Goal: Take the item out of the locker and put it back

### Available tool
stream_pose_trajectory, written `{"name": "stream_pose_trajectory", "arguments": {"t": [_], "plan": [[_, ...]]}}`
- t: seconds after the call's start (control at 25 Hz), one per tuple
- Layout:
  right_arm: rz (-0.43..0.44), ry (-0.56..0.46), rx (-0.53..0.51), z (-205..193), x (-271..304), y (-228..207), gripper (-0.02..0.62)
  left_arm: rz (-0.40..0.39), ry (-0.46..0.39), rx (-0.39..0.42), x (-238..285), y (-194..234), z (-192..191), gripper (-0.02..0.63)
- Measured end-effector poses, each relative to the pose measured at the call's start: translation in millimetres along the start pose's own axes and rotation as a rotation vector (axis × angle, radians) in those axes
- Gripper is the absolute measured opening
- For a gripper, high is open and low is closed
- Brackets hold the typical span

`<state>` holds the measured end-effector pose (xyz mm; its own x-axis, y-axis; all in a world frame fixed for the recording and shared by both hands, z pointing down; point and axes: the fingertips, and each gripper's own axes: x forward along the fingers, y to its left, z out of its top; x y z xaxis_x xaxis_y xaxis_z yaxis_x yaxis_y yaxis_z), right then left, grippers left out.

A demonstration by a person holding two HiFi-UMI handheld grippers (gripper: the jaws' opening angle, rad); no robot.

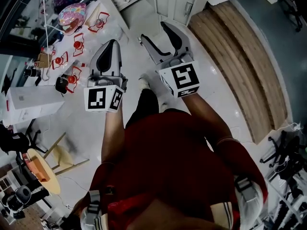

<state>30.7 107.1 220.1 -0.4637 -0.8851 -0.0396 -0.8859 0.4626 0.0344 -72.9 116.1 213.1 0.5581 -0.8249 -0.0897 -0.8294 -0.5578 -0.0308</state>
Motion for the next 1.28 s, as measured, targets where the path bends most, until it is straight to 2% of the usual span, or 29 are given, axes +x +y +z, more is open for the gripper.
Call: {"name": "stream_pose_trajectory", "arguments": {"t": [0.64, 1.28], "plan": [[-0.083, 0.021, -0.012, -3.3, 128.0, -49.4, 0.233, -0.062, -0.027, -0.013, 102.8, 88.3, -11.1, 0.006], [-0.177, 0.035, -0.029, -8.9, 234.3, -84.9, 0.233, -0.177, -0.040, -0.029, 179.5, 149.7, -21.1, 0.006]]}}
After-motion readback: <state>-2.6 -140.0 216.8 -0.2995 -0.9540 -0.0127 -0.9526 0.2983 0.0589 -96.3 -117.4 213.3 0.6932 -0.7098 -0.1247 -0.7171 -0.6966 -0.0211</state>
